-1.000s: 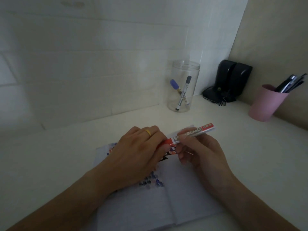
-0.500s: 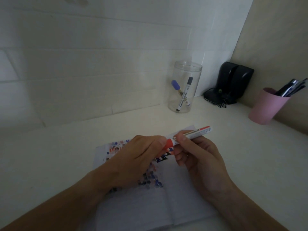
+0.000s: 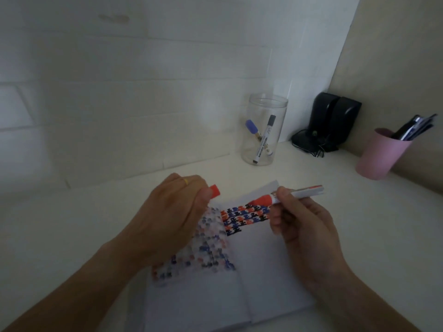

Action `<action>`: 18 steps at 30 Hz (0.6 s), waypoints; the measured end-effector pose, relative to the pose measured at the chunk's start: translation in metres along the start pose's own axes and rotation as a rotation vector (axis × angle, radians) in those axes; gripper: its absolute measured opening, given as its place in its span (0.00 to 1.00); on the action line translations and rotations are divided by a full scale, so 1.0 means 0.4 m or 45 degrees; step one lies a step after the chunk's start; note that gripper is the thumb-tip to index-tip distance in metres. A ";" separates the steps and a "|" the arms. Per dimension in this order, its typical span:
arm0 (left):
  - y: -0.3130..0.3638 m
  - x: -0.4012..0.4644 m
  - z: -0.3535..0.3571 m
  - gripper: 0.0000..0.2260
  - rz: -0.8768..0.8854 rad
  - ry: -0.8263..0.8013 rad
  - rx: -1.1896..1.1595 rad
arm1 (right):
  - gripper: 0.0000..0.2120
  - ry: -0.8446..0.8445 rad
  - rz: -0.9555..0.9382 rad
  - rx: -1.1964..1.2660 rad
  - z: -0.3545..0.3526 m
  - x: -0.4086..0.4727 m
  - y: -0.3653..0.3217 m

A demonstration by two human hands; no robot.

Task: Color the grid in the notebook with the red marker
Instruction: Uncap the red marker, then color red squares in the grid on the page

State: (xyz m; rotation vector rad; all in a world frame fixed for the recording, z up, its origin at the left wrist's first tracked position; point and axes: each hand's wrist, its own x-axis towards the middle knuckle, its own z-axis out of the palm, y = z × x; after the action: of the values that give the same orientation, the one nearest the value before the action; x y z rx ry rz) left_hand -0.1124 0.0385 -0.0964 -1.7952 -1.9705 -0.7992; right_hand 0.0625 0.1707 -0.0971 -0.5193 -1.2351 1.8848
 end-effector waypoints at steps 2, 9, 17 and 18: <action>-0.019 -0.003 0.022 0.14 -0.124 0.025 -0.223 | 0.09 -0.033 0.011 -0.004 -0.001 0.001 0.011; -0.029 -0.003 0.074 0.16 -0.101 -0.374 -0.339 | 0.06 -0.075 0.025 -0.243 -0.020 0.017 0.031; -0.075 -0.009 0.095 0.15 -0.069 -0.478 -0.365 | 0.03 -0.058 -0.103 -0.707 -0.058 0.033 0.044; -0.079 -0.009 0.097 0.16 -0.042 -0.466 -0.367 | 0.03 -0.069 -0.114 -0.761 -0.062 0.034 0.048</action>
State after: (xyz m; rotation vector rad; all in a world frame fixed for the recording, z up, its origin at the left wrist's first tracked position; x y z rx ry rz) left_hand -0.1387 0.0588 -0.1340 -2.2135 -2.2044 -0.8495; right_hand 0.0640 0.1917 -0.1239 -0.7101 -1.8342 1.4438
